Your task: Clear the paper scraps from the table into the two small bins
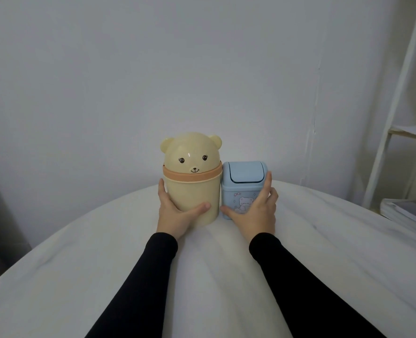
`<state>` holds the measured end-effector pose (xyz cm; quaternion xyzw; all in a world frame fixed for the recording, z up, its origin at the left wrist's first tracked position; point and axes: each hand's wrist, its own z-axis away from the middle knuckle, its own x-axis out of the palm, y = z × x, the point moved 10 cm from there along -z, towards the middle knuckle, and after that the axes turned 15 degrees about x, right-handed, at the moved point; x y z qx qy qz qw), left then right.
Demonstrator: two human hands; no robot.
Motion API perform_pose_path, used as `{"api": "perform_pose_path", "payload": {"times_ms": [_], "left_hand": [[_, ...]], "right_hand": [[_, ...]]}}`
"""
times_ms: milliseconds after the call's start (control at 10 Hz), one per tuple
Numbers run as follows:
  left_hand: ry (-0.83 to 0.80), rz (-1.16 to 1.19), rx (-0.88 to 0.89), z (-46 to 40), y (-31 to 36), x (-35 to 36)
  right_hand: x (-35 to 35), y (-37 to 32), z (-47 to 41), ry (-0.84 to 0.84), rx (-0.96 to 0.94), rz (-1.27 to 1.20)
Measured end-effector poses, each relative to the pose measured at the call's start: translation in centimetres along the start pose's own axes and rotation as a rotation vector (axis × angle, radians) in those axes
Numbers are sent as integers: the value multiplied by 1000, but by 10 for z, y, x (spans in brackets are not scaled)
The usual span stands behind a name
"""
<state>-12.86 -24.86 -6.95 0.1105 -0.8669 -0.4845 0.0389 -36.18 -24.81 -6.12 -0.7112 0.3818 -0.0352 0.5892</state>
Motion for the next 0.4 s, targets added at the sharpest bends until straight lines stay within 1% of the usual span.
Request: {"api": "perform_pose_path", "payload": {"times_ms": [100,200,300,400], "left_hand": [[32,-50,-49,13,1,-12],[101,-84,-44,32,12,-33],[148,-161,-59,52,23,-72],[228,-300,-88,79,38,-141]], "right_hand": [[-6,3,5,-25,9,-4],[-25,13,8,-26,16,-4],[-64,27,12,22,30,40],[-130,49,12,89,74,57]]}}
